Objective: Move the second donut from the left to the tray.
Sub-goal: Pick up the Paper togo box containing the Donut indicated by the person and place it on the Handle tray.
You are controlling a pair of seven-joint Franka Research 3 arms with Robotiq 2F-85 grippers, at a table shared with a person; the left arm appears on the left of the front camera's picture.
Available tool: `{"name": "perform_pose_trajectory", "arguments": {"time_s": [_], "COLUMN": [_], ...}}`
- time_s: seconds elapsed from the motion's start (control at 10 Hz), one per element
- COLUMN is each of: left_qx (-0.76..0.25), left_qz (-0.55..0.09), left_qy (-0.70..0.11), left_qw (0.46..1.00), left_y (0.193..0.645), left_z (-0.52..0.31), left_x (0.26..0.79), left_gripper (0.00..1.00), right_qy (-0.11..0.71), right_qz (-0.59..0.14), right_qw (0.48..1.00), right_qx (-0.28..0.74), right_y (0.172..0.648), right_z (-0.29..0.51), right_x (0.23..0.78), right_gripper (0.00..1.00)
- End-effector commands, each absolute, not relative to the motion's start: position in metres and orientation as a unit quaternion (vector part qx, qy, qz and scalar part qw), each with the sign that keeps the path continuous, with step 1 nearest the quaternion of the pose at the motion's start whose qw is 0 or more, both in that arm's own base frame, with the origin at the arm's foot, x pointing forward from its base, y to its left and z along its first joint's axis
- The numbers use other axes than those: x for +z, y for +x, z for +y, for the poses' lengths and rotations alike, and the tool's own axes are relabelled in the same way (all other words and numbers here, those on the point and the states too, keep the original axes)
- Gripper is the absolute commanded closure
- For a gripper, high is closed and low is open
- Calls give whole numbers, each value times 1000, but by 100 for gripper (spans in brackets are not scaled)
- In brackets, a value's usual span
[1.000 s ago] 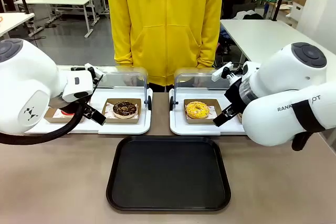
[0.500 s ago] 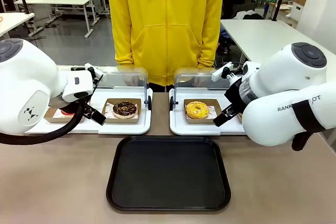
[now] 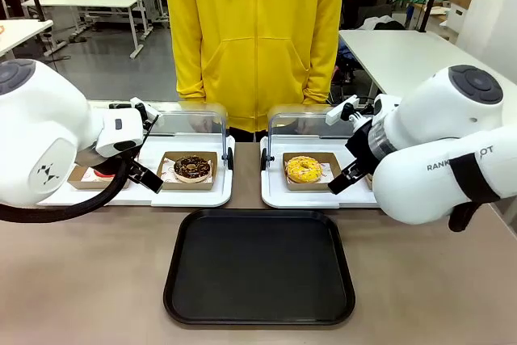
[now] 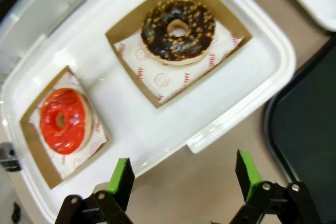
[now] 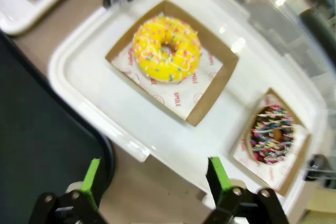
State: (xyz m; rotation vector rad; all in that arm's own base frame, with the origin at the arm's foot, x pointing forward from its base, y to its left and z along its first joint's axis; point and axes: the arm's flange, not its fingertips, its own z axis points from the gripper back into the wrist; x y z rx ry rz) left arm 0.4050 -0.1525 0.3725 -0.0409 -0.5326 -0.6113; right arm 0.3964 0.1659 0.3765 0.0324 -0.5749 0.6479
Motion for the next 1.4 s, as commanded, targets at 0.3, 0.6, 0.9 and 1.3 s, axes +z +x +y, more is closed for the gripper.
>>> {"name": "perform_pose_trajectory", "arguments": {"time_s": [0.3, 0.6, 0.9, 1.3], "left_qx": [-342, -425, -466, -476], "left_qz": [-250, -277, -317, -385], "left_qy": [-145, -223, -278, -315], "left_qw": [894, 833, 778, 725], "left_y": [438, 439, 446, 446], "left_z": [-65, 17, 86, 128], "left_x": [471, 500, 503, 492], "left_gripper": [0, 0, 0, 0], "right_qy": [141, 197, 248, 283], "right_qz": [-312, -367, -430, -475], "right_qw": [871, 815, 743, 704], "right_qx": [353, 403, 449, 446], "right_y": [397, 373, 363, 357], "right_z": [51, -68, -154, -188], "right_x": [496, 529, 529, 518], "right_gripper": [0, 0, 0, 0]}}
